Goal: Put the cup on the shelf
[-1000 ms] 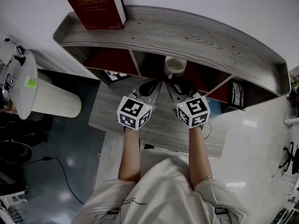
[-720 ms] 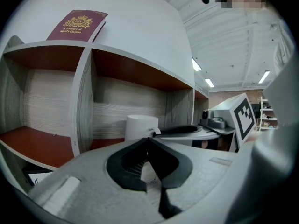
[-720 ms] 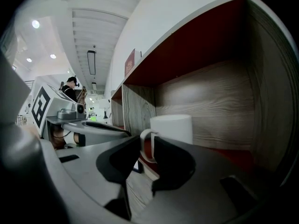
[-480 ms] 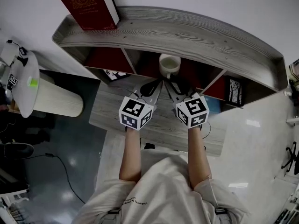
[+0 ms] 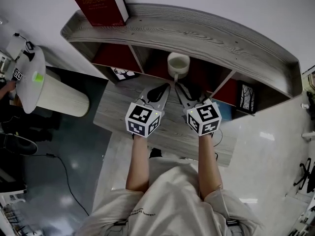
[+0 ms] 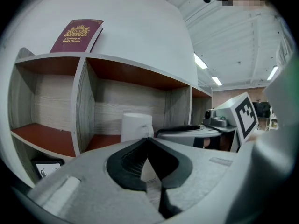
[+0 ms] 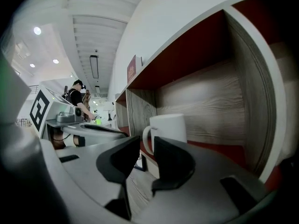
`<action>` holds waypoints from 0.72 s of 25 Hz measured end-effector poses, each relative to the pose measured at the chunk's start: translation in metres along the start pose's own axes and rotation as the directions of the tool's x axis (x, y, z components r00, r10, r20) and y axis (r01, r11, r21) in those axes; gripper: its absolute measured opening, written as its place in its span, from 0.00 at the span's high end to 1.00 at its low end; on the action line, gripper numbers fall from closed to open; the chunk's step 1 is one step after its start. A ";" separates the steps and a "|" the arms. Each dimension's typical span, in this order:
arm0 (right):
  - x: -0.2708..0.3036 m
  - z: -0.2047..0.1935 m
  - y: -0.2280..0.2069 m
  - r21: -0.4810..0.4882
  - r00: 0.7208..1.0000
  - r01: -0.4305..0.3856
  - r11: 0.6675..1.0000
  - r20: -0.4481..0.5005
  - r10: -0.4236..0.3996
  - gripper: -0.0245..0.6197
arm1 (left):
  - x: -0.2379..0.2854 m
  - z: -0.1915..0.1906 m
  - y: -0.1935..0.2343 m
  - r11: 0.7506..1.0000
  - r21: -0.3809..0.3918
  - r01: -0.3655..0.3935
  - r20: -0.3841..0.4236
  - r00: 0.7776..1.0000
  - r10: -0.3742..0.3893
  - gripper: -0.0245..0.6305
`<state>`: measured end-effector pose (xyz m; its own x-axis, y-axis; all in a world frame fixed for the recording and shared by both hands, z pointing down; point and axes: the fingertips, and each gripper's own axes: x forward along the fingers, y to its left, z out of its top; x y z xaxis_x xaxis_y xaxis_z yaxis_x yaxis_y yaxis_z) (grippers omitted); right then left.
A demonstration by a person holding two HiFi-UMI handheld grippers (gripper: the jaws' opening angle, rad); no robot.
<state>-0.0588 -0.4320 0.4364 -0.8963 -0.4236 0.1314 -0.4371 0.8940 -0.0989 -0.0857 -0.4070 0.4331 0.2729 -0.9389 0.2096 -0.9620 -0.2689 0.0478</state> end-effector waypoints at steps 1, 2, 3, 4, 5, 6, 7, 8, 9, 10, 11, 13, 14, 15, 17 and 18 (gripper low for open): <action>-0.002 0.000 0.001 -0.003 1.000 -0.006 1.000 -0.001 0.006 0.80 | -0.002 0.000 -0.001 1.000 -0.006 -0.013 0.004 1.000 0.013 0.95; -0.005 -0.001 0.002 -0.008 1.000 -0.012 1.000 -0.003 0.012 0.80 | -0.003 -0.001 -0.002 1.000 -0.011 -0.027 0.008 1.000 0.027 0.95; -0.008 -0.003 0.003 -0.012 1.000 -0.018 1.000 -0.006 0.018 0.80 | -0.005 -0.002 -0.003 0.999 -0.015 -0.040 0.011 0.999 0.041 0.95; -0.011 -0.004 0.003 -0.015 1.000 -0.024 1.000 -0.008 0.024 0.80 | -0.006 -0.004 -0.005 0.998 -0.018 -0.053 0.012 0.998 0.053 0.95; -0.014 -0.006 0.004 -0.019 1.000 -0.029 0.999 -0.011 0.028 0.80 | -0.007 -0.005 -0.008 0.998 -0.020 -0.065 0.014 0.998 0.065 0.95; -0.017 -0.007 0.004 -0.023 0.999 -0.033 0.999 -0.014 0.032 0.80 | -0.008 -0.007 -0.011 0.997 -0.024 -0.077 0.016 0.997 0.077 0.95; -0.021 -0.009 0.004 -0.028 0.999 -0.037 0.999 -0.016 0.037 0.80 | -0.009 -0.008 -0.014 0.996 -0.028 -0.089 0.019 0.996 0.089 0.95; -0.026 -0.010 0.004 -0.034 0.999 -0.042 0.999 -0.018 0.041 0.80 | -0.010 -0.009 -0.016 0.994 -0.033 -0.103 0.023 0.994 0.104 0.95; -0.031 -0.011 0.005 -0.041 0.999 -0.047 0.998 -0.019 0.046 0.80 | -0.012 -0.010 -0.020 0.992 -0.039 -0.119 0.029 0.992 0.120 0.95; -0.035 -0.013 0.005 -0.049 0.999 -0.052 0.997 -0.020 0.051 0.80 | -0.013 -0.011 -0.023 0.990 -0.045 -0.135 0.035 0.990 0.137 0.95; -0.040 -0.014 0.005 -0.056 0.998 -0.057 0.997 -0.023 0.056 0.80 | -0.015 -0.012 -0.026 0.987 -0.050 -0.150 0.042 0.987 0.152 0.95; -0.050 -0.018 0.005 -0.069 0.998 -0.065 0.996 -0.028 0.063 0.80 | -0.019 -0.014 -0.034 0.983 -0.060 -0.176 0.055 0.982 0.179 0.95; -0.055 -0.019 0.005 -0.073 0.998 -0.067 0.995 -0.027 0.065 0.80 | -0.021 -0.016 -0.038 0.980 -0.065 -0.188 0.058 0.980 0.192 0.95; -0.060 -0.021 0.005 -0.075 0.998 -0.067 0.995 -0.025 0.066 0.80 | -0.025 -0.019 -0.042 0.977 -0.070 -0.200 0.062 0.977 0.204 0.95; -0.069 -0.025 0.006 -0.071 0.998 -0.068 0.995 -0.012 0.067 0.80 | -0.034 -0.026 -0.049 0.970 -0.091 -0.225 0.078 0.969 0.232 0.95; -0.074 -0.028 0.007 -0.065 0.998 -0.069 0.996 -0.006 0.068 0.80 | -0.039 -0.031 -0.052 0.965 -0.110 -0.239 0.093 0.964 0.250 0.95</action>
<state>0.0069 -0.3903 0.4530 -0.9235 -0.3606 0.1305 -0.3687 0.9285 -0.0433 -0.0470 -0.3495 0.4523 0.0238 -0.9921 0.1230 -0.9946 -0.0110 0.1037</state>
